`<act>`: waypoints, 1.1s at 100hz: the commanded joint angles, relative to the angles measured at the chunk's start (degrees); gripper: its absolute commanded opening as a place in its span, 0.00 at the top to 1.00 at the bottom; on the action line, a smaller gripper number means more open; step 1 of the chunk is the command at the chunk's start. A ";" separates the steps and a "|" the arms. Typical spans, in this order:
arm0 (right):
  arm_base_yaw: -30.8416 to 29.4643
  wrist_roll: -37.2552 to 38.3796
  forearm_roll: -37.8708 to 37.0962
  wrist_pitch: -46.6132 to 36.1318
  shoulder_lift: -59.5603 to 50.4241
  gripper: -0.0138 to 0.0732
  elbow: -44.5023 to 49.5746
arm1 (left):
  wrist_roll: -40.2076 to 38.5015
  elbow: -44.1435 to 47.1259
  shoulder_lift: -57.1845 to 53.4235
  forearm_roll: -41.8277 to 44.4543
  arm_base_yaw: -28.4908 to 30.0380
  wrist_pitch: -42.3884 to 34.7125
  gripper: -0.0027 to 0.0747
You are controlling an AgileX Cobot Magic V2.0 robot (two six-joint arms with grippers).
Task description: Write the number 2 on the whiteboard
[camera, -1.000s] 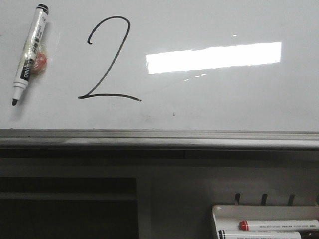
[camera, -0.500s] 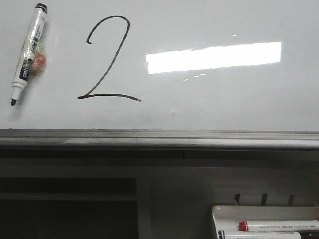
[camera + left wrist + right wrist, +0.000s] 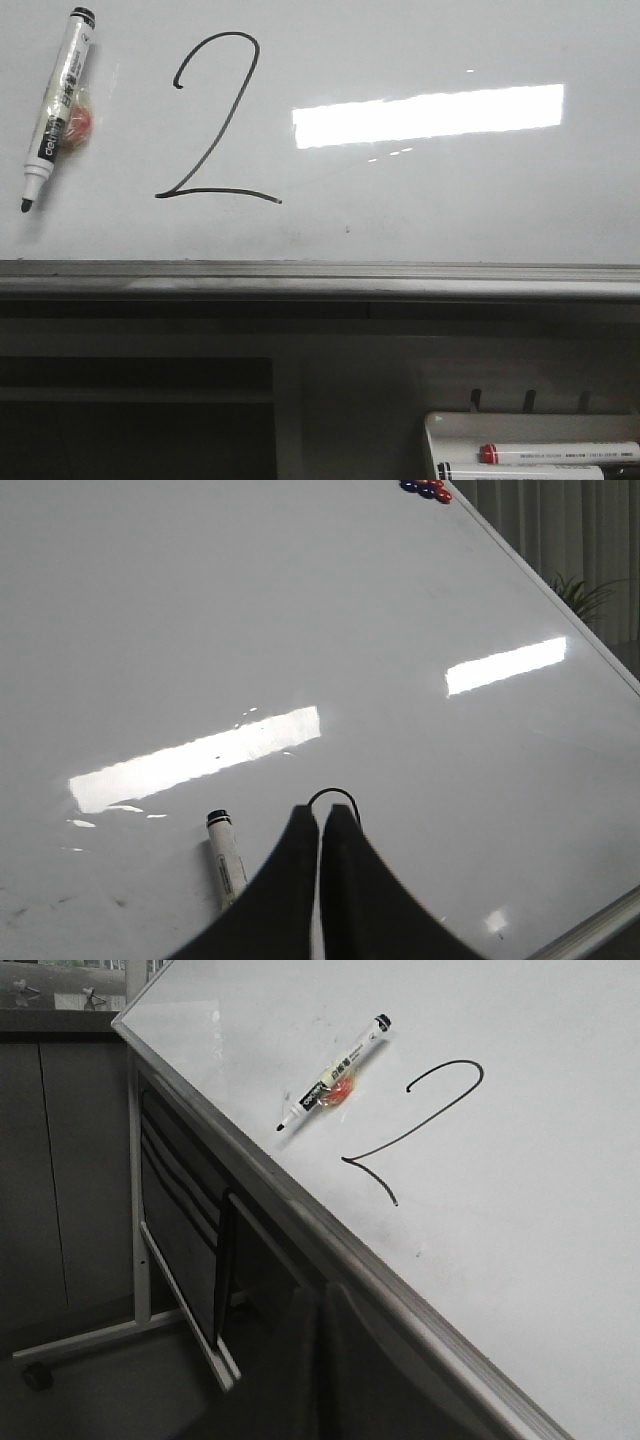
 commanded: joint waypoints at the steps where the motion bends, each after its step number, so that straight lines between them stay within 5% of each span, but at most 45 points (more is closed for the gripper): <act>1: -0.41 -0.05 -0.64 -4.93 0.27 0.91 -1.50 | 13.83 -1.60 0.37 -11.37 -0.21 -0.22 0.99; 13: -0.41 -0.05 -0.64 -4.93 0.27 0.91 -1.50 | 46.96 -1.60 0.13 -39.16 0.22 1.00 0.99; 21: -0.41 -0.05 -0.64 -4.93 0.27 0.91 -1.50 | 60.84 -1.60 -0.23 -54.29 1.62 3.38 0.99; 28: -0.41 -0.05 -0.64 -4.93 0.27 0.91 -1.50 | 67.17 -1.44 -1.31 -59.15 4.20 6.94 0.99; 69: -0.41 -0.05 -0.64 -4.93 0.27 0.91 -1.50 | 67.54 8.96 -8.07 -65.51 23.88 8.32 0.99; 82: -0.41 -0.05 -0.64 -4.93 0.27 0.91 -1.50 | 67.54 13.43 -8.18 -67.55 25.87 8.56 0.99; 110: -0.41 -0.05 -0.64 -4.93 0.27 0.91 -1.50 | 67.73 13.27 -8.18 -63.52 25.92 23.40 0.99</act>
